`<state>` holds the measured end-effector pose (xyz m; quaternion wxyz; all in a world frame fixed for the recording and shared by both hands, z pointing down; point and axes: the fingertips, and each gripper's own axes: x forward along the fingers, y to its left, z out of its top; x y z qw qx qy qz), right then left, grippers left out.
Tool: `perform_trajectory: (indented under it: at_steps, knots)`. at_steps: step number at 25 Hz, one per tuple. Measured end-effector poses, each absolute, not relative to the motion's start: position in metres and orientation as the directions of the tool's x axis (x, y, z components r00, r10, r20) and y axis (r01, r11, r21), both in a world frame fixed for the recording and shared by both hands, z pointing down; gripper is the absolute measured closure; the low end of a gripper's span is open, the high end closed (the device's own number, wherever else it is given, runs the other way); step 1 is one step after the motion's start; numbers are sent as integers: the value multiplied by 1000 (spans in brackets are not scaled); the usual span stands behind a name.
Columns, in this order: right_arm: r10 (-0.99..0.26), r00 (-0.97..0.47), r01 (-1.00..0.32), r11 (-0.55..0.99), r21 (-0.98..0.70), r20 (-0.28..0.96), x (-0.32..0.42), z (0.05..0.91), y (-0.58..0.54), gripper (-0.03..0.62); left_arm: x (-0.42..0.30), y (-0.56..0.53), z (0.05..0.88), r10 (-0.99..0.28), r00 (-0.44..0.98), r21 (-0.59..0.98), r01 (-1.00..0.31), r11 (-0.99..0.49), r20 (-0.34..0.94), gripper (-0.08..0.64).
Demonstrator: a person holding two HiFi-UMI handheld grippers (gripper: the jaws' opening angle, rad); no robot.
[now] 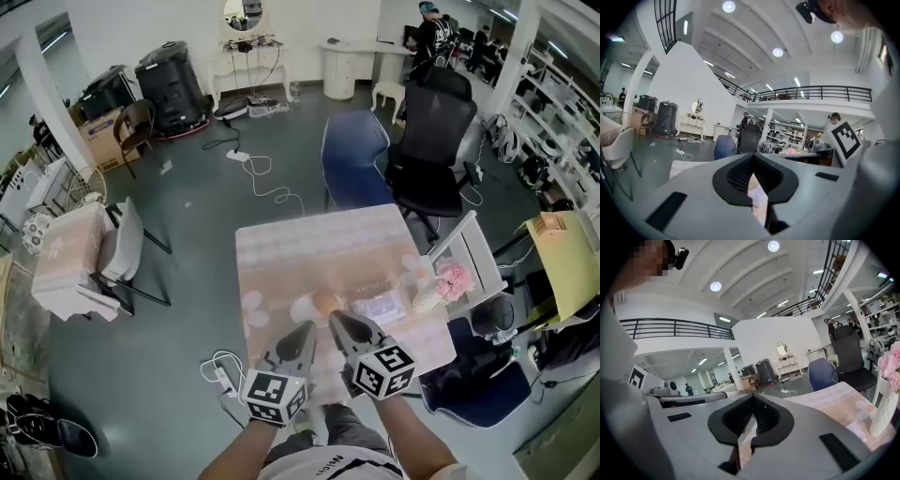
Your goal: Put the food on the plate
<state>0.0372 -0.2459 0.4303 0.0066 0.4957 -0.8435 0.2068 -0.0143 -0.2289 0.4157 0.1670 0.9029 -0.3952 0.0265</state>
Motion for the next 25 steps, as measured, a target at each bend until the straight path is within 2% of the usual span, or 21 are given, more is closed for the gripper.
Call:
perform_trajectory:
  at_steps: [11, 25]
  knots:
    - [-838, -521, -826, 448, -343, 160, 35, 395, -245, 575, -14, -228, 380, -723, 681, 251, -725, -642, 116, 554]
    - [-821, -551, -809, 481, -338, 151, 36, 390, -255, 575, -16, -240, 375, -758, 642, 244, -757, -606, 110, 554]
